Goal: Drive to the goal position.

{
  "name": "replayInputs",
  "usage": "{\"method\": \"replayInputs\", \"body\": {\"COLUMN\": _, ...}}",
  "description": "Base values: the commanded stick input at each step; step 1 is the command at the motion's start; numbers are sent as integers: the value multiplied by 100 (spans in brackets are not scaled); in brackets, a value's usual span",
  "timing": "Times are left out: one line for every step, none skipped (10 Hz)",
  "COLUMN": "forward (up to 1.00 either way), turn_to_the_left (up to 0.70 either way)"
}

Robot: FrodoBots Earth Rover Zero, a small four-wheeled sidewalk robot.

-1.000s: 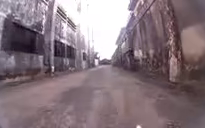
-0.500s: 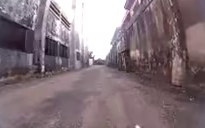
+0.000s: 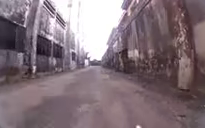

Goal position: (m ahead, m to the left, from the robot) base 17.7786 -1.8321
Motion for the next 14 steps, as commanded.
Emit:
{"method": "replayInputs", "body": {"forward": 70, "turn_to_the_left": 0}}
{"method": "replayInputs", "body": {"forward": 70, "turn_to_the_left": 0}}
{"method": "replayInputs", "body": {"forward": 70, "turn_to_the_left": 0}}
{"method": "replayInputs", "body": {"forward": 70, "turn_to_the_left": 0}}
{"method": "replayInputs", "body": {"forward": 70, "turn_to_the_left": 0}}
{"method": "replayInputs", "body": {"forward": 70, "turn_to_the_left": 0}}
{"method": "replayInputs", "body": {"forward": 70, "turn_to_the_left": 0}}
{"method": "replayInputs", "body": {"forward": 70, "turn_to_the_left": 0}}
{"method": "replayInputs", "body": {"forward": 70, "turn_to_the_left": 0}}
{"method": "replayInputs", "body": {"forward": 70, "turn_to_the_left": 0}}
{"method": "replayInputs", "body": {"forward": 70, "turn_to_the_left": 0}}
{"method": "replayInputs", "body": {"forward": 70, "turn_to_the_left": 0}}
{"method": "replayInputs", "body": {"forward": 70, "turn_to_the_left": 0}}
{"method": "replayInputs", "body": {"forward": 70, "turn_to_the_left": 0}}
